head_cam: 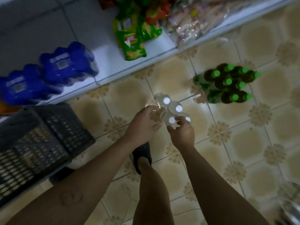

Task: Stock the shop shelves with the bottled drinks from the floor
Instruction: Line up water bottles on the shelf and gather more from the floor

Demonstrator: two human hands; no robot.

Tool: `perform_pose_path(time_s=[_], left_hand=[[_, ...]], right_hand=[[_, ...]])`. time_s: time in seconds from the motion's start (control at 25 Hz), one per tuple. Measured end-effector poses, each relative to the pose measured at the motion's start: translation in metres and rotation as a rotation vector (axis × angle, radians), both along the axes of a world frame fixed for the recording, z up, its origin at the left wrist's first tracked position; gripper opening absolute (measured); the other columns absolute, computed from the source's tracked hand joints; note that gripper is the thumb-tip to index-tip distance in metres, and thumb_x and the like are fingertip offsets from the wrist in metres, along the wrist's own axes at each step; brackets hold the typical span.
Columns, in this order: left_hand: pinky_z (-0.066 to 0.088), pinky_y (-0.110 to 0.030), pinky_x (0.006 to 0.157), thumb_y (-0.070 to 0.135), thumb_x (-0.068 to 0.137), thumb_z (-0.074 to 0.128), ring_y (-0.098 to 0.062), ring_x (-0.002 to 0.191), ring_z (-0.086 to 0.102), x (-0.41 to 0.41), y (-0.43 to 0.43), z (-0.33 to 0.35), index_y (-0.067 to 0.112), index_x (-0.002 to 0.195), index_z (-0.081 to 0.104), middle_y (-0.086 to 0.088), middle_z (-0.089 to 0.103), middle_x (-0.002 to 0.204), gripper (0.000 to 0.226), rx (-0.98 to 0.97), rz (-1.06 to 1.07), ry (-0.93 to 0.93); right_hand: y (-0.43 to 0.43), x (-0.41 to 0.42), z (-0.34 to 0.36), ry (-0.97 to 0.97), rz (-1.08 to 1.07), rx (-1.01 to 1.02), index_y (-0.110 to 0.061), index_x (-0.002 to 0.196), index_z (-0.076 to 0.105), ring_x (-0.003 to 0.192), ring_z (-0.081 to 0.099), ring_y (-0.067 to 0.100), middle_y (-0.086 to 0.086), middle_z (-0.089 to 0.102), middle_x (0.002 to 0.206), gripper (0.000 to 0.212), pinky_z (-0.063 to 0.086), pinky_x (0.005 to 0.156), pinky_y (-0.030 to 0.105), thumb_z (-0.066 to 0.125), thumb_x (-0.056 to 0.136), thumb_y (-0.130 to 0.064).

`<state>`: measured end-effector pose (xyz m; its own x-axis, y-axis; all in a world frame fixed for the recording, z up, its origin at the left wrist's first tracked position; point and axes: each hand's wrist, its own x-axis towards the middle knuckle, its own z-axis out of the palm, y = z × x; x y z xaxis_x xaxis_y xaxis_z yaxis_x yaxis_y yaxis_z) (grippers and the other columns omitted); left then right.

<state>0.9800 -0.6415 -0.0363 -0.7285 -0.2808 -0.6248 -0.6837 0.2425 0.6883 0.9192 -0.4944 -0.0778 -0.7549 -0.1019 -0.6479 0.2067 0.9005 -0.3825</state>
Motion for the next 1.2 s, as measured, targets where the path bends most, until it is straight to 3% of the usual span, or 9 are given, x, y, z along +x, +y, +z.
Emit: perform_pose_path(time_s=[0.2, 0.4, 0.6, 0.84, 0.96, 1.08, 1.2], left_hand=[[0.039, -0.026, 0.099, 0.022, 0.087, 0.069, -0.010, 0.120, 0.048, -0.022, 0.036, -0.050, 0.030, 0.140, 0.043, 0.005, 0.052, 0.131, 0.059, -0.004, -0.152, -0.092], [0.037, -0.021, 0.091, 0.025, 0.088, 0.070, -0.005, 0.112, 0.047, -0.016, 0.039, -0.084, 0.028, 0.136, 0.046, 0.010, 0.052, 0.123, 0.054, -0.025, -0.172, -0.136], [0.039, -0.024, 0.091, 0.029, 0.088, 0.069, -0.008, 0.113, 0.048, -0.011, 0.041, -0.093, 0.029, 0.135, 0.044, 0.008, 0.051, 0.125, 0.053, -0.054, -0.216, -0.168], [0.041, -0.027, 0.096, 0.027, 0.089, 0.067, -0.011, 0.121, 0.046, -0.004, 0.035, -0.037, 0.030, 0.140, 0.041, 0.005, 0.050, 0.132, 0.057, -0.051, -0.217, -0.149], [0.044, -0.040, 0.102, 0.028, 0.089, 0.066, -0.017, 0.125, 0.045, 0.003, 0.031, 0.006, 0.032, 0.139, 0.039, 0.003, 0.049, 0.135, 0.057, -0.053, -0.254, -0.149], [0.044, -0.043, 0.100, 0.026, 0.088, 0.066, -0.020, 0.125, 0.045, 0.015, 0.016, 0.050, 0.032, 0.137, 0.040, -0.001, 0.048, 0.135, 0.056, -0.065, -0.246, -0.118], [0.044, -0.041, 0.099, 0.025, 0.087, 0.067, -0.019, 0.123, 0.045, 0.036, -0.008, 0.081, 0.033, 0.137, 0.040, -0.001, 0.049, 0.134, 0.058, -0.077, -0.196, -0.070]], right_hand=[[0.053, -0.036, -0.059, 0.015, 0.033, 0.212, -0.017, 0.135, 0.047, 0.100, 0.060, 0.035, 0.014, 0.048, 0.131, 0.047, 0.040, 0.070, 0.030, 0.064, 0.091, -0.023], [0.061, -0.054, -0.110, -0.012, 0.272, 0.291, -0.019, 0.133, 0.047, 0.104, 0.062, 0.032, 0.012, 0.061, 0.116, 0.040, 0.048, 0.078, 0.034, 0.056, 0.095, -0.026], [0.064, -0.046, -0.119, 0.020, 0.280, 0.248, -0.010, 0.121, 0.044, 0.091, 0.063, 0.037, 0.018, 0.063, 0.100, 0.030, 0.041, 0.064, 0.034, 0.053, 0.094, -0.018], [0.086, -0.030, -0.034, -0.037, 0.016, 0.207, -0.008, 0.115, 0.050, 0.073, 0.054, 0.030, 0.019, 0.066, 0.093, 0.034, 0.041, 0.064, 0.033, 0.061, 0.090, -0.029], [0.097, -0.015, 0.029, 0.006, -0.046, 0.091, -0.008, 0.105, 0.056, 0.074, 0.059, 0.033, 0.019, 0.068, 0.084, 0.030, 0.036, 0.063, 0.031, 0.066, 0.087, -0.031], [0.088, -0.009, 0.088, 0.003, -0.004, 0.000, -0.017, 0.093, 0.055, 0.071, 0.066, 0.030, 0.009, 0.069, 0.070, 0.025, 0.048, 0.063, 0.035, 0.068, 0.085, -0.038], [0.053, -0.012, 0.136, -0.004, 0.030, -0.094, -0.017, 0.090, 0.061, 0.065, 0.068, 0.023, 0.001, 0.070, 0.063, 0.019, 0.056, 0.067, 0.043, 0.070, 0.085, -0.033]])
